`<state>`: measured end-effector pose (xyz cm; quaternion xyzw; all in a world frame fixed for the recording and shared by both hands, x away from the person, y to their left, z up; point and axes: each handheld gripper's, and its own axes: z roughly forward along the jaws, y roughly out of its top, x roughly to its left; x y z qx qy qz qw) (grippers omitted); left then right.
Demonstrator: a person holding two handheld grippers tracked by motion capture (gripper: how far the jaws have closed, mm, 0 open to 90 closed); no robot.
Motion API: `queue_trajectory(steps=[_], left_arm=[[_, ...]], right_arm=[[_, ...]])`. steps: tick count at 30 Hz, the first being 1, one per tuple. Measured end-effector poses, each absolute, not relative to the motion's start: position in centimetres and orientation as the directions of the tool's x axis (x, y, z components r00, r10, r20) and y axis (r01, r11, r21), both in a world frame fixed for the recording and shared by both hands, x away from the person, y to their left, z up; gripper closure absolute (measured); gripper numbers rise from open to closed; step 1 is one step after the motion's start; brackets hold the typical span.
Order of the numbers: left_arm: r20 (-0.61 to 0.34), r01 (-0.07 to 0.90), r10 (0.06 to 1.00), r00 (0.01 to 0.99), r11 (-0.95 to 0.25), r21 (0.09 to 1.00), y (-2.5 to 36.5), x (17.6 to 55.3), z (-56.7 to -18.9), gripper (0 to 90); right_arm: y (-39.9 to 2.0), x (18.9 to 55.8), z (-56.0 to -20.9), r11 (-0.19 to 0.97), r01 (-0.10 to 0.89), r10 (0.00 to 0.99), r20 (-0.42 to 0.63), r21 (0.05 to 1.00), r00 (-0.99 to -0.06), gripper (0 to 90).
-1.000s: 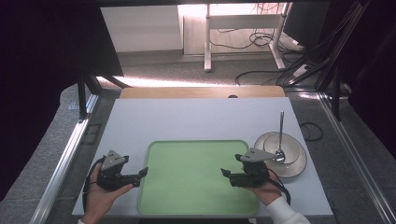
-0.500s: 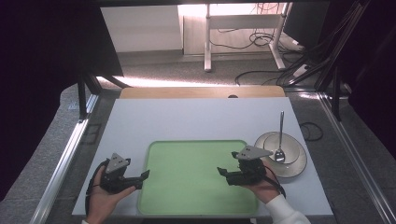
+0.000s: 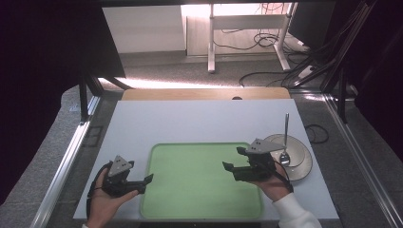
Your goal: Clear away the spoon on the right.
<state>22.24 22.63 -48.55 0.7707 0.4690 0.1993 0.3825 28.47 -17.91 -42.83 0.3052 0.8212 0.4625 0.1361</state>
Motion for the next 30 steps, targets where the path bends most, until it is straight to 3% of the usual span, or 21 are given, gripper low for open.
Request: queue_trajectory(steps=[5, 11, 30], left_arm=[[-0.06, 0.576, 0.88, 0.471, -0.256, 0.776, 22.8, 22.4, -48.6, 15.0], [-0.054, 0.571, 0.877, 0.478, -0.263, 0.778, 22.7, 22.6, -48.5, 14.9], [-0.032, 0.579, 0.884, 0.466, -0.278, 0.766, 22.5, 22.5, -49.0, 14.3]], right_arm=[[-17.2, 29.2, -41.3, 0.401, 0.368, 0.591, 0.07, 0.839, -0.804, 28.5], [-17.5, 30.7, -39.5, 0.363, 0.363, 0.617, 0.071, 0.858, -0.784, 29.0], [-21.2, 31.6, -39.9, 0.335, 0.396, 0.671, 0.079, 0.855, -0.738, 29.4]])
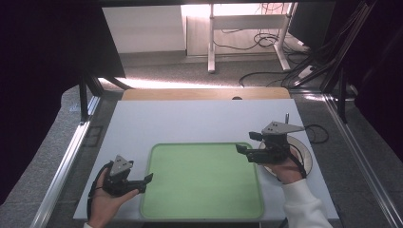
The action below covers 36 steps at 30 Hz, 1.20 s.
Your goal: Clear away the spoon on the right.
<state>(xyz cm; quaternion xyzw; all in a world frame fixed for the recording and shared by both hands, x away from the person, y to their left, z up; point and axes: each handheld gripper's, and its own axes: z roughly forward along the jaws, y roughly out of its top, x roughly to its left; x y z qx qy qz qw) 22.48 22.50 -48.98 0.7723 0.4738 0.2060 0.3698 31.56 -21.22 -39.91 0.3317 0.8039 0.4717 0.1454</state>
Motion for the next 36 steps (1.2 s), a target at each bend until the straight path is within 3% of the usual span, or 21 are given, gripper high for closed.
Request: queue_trajectory(steps=[36], left_arm=[[-0.039, 0.585, 0.882, 0.47, -0.278, 0.762, 22.6, 22.7, -49.2, 13.5]], right_arm=[[-26.1, 33.5, -40.4, 0.285, 0.462, 0.791, 0.066, 0.84, -0.608, 31.6]])
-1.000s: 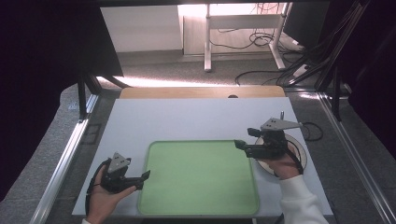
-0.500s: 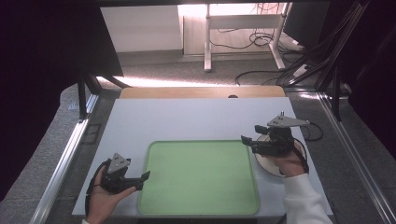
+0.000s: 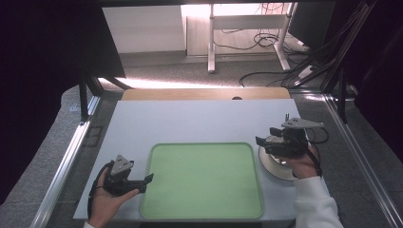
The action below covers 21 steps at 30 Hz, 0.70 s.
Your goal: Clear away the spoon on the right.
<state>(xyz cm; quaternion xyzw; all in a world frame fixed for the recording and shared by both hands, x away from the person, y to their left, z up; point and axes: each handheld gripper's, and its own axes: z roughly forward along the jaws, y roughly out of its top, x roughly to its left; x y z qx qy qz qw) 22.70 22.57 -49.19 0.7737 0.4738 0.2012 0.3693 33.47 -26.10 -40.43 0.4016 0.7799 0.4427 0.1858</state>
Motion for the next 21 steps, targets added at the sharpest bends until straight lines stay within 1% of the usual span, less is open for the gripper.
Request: queue_trajectory(steps=[6, 15, 21], left_arm=[[-0.041, 0.588, 0.881, 0.471, -0.279, 0.759, 22.6, 22.8, -49.2, 13.5], [-0.034, 0.591, 0.879, 0.475, -0.29, 0.752, 22.5, 22.8, -49.3, 13.5], [-0.035, 0.595, 0.88, 0.474, -0.291, 0.749, 22.5, 23.0, -49.4, 13.3]], right_arm=[[-26.9, 33.8, -40.7, 0.286, 0.473, 0.808, 0.056, 0.834, -0.586, 31.6], [-29.6, 34.7, -41.4, 0.243, 0.508, 0.856, 0.065, 0.826, -0.513, 32.1], [-30.5, 35.0, -41.8, 0.234, 0.523, 0.874, 0.058, 0.82, -0.482, 32.4]])
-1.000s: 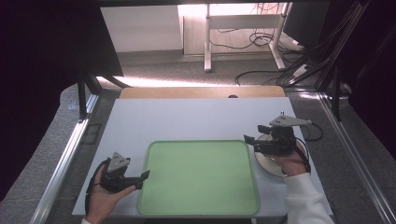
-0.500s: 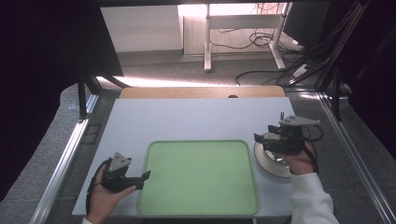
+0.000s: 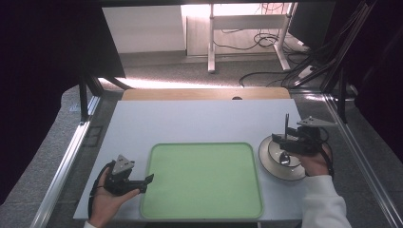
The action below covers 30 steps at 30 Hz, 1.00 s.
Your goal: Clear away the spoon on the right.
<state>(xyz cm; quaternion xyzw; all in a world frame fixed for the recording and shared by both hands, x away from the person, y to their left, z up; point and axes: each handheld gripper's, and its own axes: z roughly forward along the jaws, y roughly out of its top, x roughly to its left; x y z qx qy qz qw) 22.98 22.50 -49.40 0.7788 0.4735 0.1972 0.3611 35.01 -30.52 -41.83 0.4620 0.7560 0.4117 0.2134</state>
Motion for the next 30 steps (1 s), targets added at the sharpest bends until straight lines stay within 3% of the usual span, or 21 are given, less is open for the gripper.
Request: queue_trajectory(steps=[17, 30], left_arm=[[-0.028, 0.595, 0.881, 0.472, -0.295, 0.748, 22.4, 23.1, -49.5, 13.3], [-0.03, 0.6, 0.883, 0.469, -0.293, 0.744, 22.4, 23.3, -49.6, 13.3]], right_arm=[[-32.9, 36.1, -42.5, 0.172, 0.541, 0.911, 0.075, 0.823, -0.405, 33.9], [-33.2, 39.5, -43.9, 0.166, 0.59, 0.931, 0.072, 0.79, -0.357, 37.1]])
